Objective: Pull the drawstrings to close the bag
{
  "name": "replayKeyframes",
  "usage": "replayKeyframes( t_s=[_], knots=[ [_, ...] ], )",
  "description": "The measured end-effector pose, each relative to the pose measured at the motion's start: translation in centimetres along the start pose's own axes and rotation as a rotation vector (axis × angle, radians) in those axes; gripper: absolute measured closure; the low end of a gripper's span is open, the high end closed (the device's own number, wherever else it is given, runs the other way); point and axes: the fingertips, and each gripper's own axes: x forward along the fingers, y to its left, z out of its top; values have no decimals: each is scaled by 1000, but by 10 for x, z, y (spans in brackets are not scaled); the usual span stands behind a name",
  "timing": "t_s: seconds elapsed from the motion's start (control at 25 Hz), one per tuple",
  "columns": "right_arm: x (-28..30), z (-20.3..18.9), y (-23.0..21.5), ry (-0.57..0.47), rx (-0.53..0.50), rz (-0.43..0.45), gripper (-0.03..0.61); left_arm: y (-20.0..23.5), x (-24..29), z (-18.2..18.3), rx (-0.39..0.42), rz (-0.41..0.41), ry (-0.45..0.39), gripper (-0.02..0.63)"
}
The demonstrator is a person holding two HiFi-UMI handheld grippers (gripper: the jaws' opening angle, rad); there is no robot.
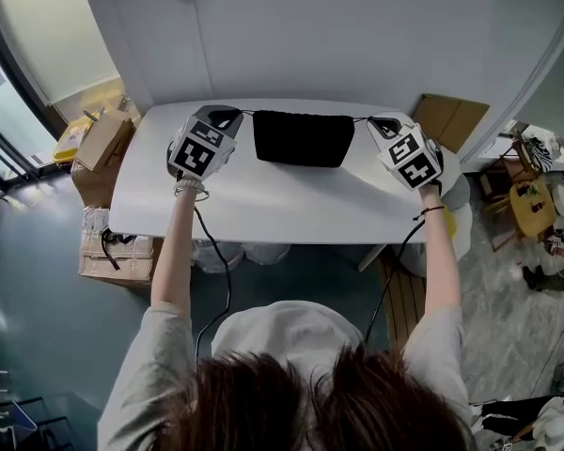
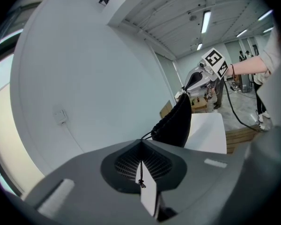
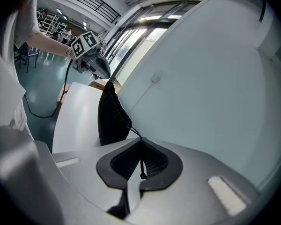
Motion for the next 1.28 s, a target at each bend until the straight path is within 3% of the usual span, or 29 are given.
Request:
replayKeyframes(
  t_s=[0.72,1.28],
  knots=[
    [-14,22,-25,-44,-23,-56,563,18,-16,33,39,76,-70,612],
    [-19,21,-32,-31,-40,-122,563,26,-26,26,48,104,-64,612]
  ],
)
